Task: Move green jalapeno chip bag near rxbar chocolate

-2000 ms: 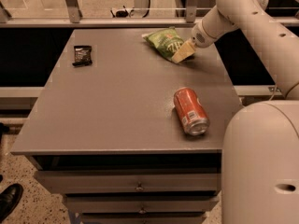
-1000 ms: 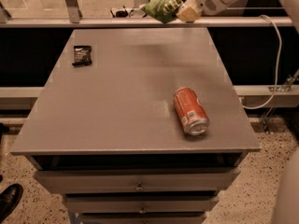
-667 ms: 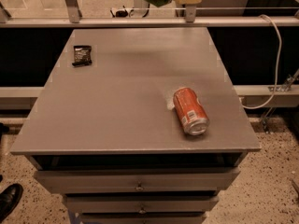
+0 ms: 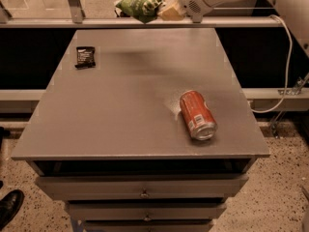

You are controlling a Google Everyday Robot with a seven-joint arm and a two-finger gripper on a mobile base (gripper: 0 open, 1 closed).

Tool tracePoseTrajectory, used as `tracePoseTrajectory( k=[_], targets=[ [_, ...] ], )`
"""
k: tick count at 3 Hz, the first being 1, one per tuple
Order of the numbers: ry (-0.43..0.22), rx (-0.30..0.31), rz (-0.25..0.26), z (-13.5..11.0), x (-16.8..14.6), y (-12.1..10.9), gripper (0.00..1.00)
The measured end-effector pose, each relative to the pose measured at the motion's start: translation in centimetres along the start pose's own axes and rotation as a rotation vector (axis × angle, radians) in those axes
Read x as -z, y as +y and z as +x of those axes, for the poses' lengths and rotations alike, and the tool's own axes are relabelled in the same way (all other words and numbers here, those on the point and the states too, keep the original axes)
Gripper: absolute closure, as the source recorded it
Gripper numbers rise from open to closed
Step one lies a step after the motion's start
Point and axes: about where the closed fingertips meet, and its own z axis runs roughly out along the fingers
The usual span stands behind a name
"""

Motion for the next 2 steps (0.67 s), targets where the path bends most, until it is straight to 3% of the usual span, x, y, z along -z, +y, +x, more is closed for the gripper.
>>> tracePoseTrajectory(
  k=[2],
  targets=[
    [-0.031,0.041,-0.072,-1.4,-9.1,2.9,1.00]
  ],
)
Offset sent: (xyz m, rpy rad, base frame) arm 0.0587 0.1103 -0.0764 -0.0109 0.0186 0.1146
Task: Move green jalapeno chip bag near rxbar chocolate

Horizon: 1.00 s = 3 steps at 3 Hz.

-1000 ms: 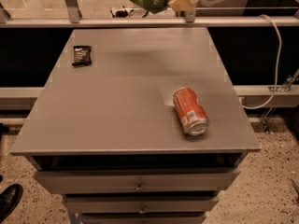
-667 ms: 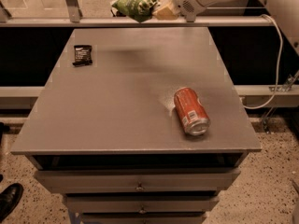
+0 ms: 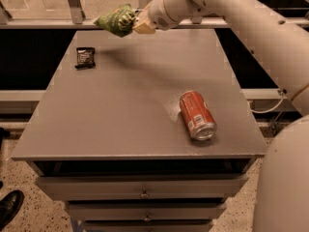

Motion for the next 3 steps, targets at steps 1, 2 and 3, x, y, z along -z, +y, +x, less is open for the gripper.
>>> tracePoseTrajectory(
  k=[1,2,3],
  targets=[
    [0.004,0.011,-0.021,-0.3,-2.8,1.0,0.84],
    [0.009,0.021,-0.038,-0.4,-4.7,2.1,0.61],
    [0.030,0.018,-0.044,0.5,-6.7,2.5,0.30]
  ],
)
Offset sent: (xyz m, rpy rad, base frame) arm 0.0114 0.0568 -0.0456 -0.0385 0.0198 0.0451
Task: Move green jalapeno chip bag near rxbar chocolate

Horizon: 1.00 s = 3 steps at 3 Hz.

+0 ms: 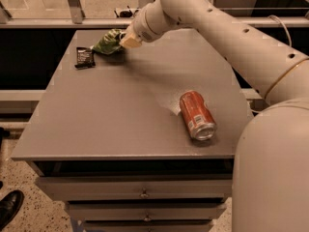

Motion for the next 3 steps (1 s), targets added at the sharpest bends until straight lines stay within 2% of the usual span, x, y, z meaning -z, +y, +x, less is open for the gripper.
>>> tracePoseTrajectory(
  k=[1,2,3],
  targets=[
    [0.003,-0.006,0.002,0.2,-0.8,0.0,0.06],
    [0.002,-0.018,0.015,0.6,0.4,-0.3,0.00],
    [-0.009,-0.046,0.041,1.9,5.6,-1.3,0.00]
  ],
)
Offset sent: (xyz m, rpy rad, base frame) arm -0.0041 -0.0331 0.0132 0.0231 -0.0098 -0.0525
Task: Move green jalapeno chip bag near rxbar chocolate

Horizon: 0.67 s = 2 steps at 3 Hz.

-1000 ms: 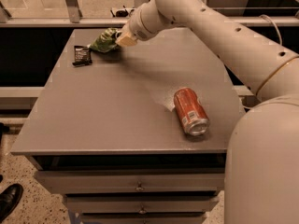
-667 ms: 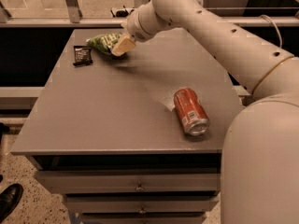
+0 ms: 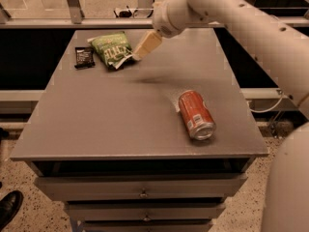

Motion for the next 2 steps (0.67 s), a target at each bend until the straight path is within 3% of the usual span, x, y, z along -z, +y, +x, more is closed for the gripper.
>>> tracePoseTrajectory(
  k=[1,2],
  targets=[
    [-0.047,-0.054,0.049,2.4,7.1,-2.1,0.00],
    [-0.047,-0.090,0.078,4.5,9.8,-2.9,0.00]
  ],
)
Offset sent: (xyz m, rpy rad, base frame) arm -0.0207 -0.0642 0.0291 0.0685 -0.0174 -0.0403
